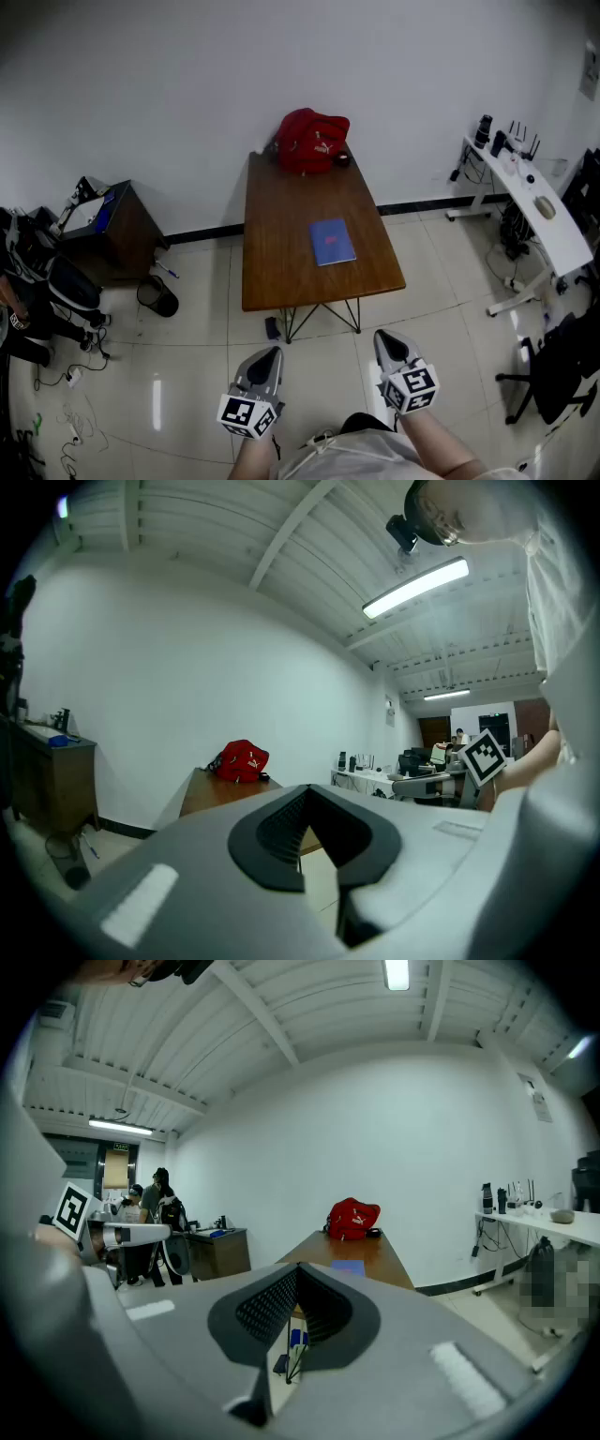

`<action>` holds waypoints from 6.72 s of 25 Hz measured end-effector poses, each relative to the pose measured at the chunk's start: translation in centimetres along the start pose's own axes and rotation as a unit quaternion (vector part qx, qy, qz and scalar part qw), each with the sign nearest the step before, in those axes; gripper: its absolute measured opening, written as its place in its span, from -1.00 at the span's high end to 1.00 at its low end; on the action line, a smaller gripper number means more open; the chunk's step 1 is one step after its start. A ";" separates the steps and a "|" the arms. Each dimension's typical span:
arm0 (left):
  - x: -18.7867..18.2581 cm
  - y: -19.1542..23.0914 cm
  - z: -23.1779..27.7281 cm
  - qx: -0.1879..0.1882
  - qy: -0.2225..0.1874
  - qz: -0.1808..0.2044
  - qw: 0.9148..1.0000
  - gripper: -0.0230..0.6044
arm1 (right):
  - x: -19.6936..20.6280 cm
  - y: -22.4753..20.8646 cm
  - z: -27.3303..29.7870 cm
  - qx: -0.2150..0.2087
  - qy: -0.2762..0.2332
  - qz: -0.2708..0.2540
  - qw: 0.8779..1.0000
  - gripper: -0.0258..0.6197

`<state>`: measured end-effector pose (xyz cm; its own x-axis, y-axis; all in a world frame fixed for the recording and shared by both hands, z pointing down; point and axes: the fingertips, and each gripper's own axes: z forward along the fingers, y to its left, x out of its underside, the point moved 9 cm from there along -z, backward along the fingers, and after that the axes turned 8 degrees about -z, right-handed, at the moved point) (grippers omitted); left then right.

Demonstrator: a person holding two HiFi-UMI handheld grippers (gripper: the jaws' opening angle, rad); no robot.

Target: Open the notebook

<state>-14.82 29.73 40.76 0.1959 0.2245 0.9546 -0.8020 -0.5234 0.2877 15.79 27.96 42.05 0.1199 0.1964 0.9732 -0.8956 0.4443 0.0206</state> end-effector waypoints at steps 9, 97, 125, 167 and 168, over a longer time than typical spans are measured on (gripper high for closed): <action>0.5 4.7 3.9 -0.004 0.007 -0.010 1.000 0.91 | 0.8 -1.2 6.2 -0.001 0.011 0.009 1.000 0.90; -0.7 27.1 28.7 -0.055 0.078 -0.114 0.989 0.91 | -2.8 -8.3 46.5 -0.137 0.221 0.052 0.964 0.89; -1.1 35.8 23.0 -0.054 0.086 -0.140 0.985 0.91 | 2.2 2.9 53.3 -0.170 0.241 0.132 0.946 0.63; -3.5 4.9 14.6 -0.008 -0.033 -0.033 0.999 0.91 | -4.6 -8.5 12.0 -0.071 0.004 -0.028 0.997 0.89; -3.6 4.9 14.2 -0.007 -0.034 -0.031 0.999 0.91 | -4.6 -7.9 11.8 -0.071 0.006 -0.031 0.997 0.89</action>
<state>-11.46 14.70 39.78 0.2831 0.1996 0.9381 -0.7948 -0.4986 0.3459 17.26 13.19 40.13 0.1799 0.1747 0.9680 -0.8166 0.5753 0.0479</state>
